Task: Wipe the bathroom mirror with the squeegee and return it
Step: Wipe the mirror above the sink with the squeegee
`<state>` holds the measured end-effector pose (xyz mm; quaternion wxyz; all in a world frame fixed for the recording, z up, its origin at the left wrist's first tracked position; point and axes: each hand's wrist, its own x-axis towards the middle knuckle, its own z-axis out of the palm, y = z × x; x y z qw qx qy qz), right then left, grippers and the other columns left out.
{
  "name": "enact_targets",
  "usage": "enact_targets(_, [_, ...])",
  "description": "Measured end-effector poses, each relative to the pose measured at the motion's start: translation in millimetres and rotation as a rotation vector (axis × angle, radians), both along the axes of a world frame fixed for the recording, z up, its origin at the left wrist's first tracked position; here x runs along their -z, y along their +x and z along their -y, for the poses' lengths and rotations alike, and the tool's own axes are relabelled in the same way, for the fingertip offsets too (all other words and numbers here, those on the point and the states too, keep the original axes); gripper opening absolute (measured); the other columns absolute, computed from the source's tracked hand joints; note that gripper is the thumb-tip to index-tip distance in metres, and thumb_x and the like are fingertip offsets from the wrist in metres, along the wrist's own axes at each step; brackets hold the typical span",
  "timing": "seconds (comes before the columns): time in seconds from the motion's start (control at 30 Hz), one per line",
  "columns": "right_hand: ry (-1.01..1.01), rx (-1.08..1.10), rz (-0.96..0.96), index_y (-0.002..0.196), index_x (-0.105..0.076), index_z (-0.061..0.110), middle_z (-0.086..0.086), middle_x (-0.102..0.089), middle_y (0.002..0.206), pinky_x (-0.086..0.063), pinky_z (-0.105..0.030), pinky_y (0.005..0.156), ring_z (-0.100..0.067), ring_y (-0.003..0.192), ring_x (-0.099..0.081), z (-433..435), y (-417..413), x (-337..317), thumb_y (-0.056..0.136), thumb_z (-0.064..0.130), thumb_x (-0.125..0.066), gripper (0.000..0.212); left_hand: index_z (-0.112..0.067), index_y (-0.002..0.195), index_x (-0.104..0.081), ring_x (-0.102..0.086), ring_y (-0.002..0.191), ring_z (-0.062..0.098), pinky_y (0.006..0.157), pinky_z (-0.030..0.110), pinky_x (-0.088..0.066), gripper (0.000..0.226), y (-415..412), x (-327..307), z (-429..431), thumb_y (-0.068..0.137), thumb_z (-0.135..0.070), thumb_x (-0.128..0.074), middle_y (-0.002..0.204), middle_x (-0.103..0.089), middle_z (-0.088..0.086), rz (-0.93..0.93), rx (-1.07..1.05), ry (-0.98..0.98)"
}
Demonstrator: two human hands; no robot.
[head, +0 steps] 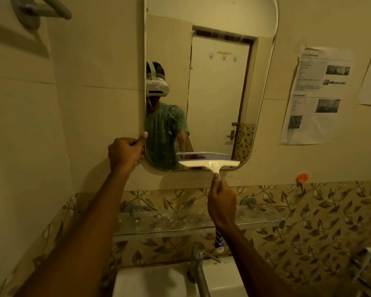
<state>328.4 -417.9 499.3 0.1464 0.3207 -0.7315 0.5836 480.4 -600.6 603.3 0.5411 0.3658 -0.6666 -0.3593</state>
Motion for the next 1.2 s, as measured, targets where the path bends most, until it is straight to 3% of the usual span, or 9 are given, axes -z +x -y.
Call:
enact_targets(0.13, [-0.050, -0.058, -0.081, 0.092, -0.058, 0.021, 0.007, -0.052, 0.063, -0.031, -0.013, 0.043, -0.005, 0.052, -0.048, 4.8, 1.5, -47.1, 0.105, 0.039, -0.031, 0.035, -0.013, 0.065, -0.071, -0.072, 0.064, 0.032, 0.067, 0.050, -0.061, 0.043, 11.7, -20.4, -0.3, 0.072, -0.055, -0.076, 0.064, -0.072, 0.009, -0.056, 0.003, 0.009])
enact_targets(0.3, [-0.092, -0.114, -0.162, 0.090, -0.055, 0.017, 0.008, -0.051, 0.069, -0.038, -0.006, 0.050, -0.002, 0.058, -0.048, 16.8, -0.4, -105.6, 0.105, 0.038, -0.028, 0.038, -0.010, 0.076, -0.070, -0.072, 0.069, 0.026, 0.075, 0.045, -0.061, 0.044, 11.3, -68.7, -6.7, 0.088, -0.052, -0.060, 0.070, -0.071, 0.007, -0.095, 0.011, -0.100])
enact_targets(0.5, [-0.178, -0.197, -0.219, 0.089, -0.057, 0.014, 0.004, -0.057, 0.071, -0.039, -0.014, 0.050, -0.005, 0.059, -0.054, 30.0, -3.7, -172.6, 0.105, 0.038, -0.030, 0.040, -0.009, 0.085, -0.070, -0.071, 0.078, 0.026, 0.077, 0.047, -0.060, 0.051, 0.9, -134.3, -5.1, 0.089, -0.056, -0.052, 0.081, -0.073, 0.010, -0.194, 0.074, -0.178])
enact_targets(0.67, [-0.267, -0.250, -0.234, 0.077, -0.050, 0.026, 0.001, -0.057, 0.069, -0.056, -0.036, 0.056, -0.015, 0.058, -0.060, 43.7, -3.0, -232.3, 0.105, 0.041, -0.032, 0.036, -0.012, 0.080, -0.071, -0.070, 0.086, 0.033, 0.080, 0.052, -0.058, 0.060, -10.5, -183.2, 7.5, 0.076, -0.067, -0.049, 0.087, -0.073, 0.014, -0.293, 0.167, -0.081])
enact_targets(0.93, [-0.297, -0.179, -0.338, 0.072, -0.048, 0.022, 0.006, -0.051, 0.061, -0.038, -0.010, 0.046, 0.000, 0.046, -0.050, 52.4, -8.2, -323.7, 0.106, 0.035, -0.028, 0.043, -0.012, 0.087, -0.070, -0.071, 0.083, 0.028, 0.075, 0.039, -0.061, 0.038, -17.8, -192.4, 13.8, 0.095, -0.044, -0.050, 0.092, -0.073, 0.011, -0.369, 0.202, 0.023])
enact_targets(1.03, [-0.326, -0.152, -0.326, 0.069, -0.047, 0.022, 0.005, -0.051, 0.061, -0.035, -0.014, 0.049, -0.003, 0.049, -0.048, 55.4, -4.7, -356.5, 0.107, 0.035, -0.027, 0.044, -0.013, 0.080, -0.067, -0.068, 0.080, 0.025, 0.074, 0.037, -0.060, 0.034, -19.0, -193.4, 17.8, 0.097, -0.037, -0.050, 0.089, -0.071, 0.012, -0.399, 0.267, 0.097])
enact_targets(1.13, [-0.336, -0.144, -0.328, 0.066, -0.048, 0.018, 0.001, -0.053, 0.061, -0.040, -0.017, 0.052, -0.007, 0.052, -0.052, 64.6, -2.3, -385.1, 0.107, 0.035, -0.024, 0.050, -0.012, 0.087, -0.068, -0.067, 0.075, 0.022, 0.070, 0.035, -0.059, 0.038, -23.0, -195.2, 21.9, 0.098, -0.041, -0.047, 0.084, -0.070, 0.008, -0.382, 0.247, 0.101])
enact_targets(1.2, [-0.316, -0.126, -0.318, 0.069, -0.052, 0.013, 0.000, -0.054, 0.063, -0.044, -0.021, 0.059, -0.011, 0.058, -0.056, 72.6, 0.0, -396.9, 0.107, 0.037, -0.022, 0.054, -0.011, 0.087, -0.068, -0.068, 0.076, 0.024, 0.076, 0.040, -0.060, 0.043, -24.9, -198.3, 23.3, 0.098, -0.044, -0.043, 0.083, -0.070, 0.008, -0.365, 0.225, 0.096])
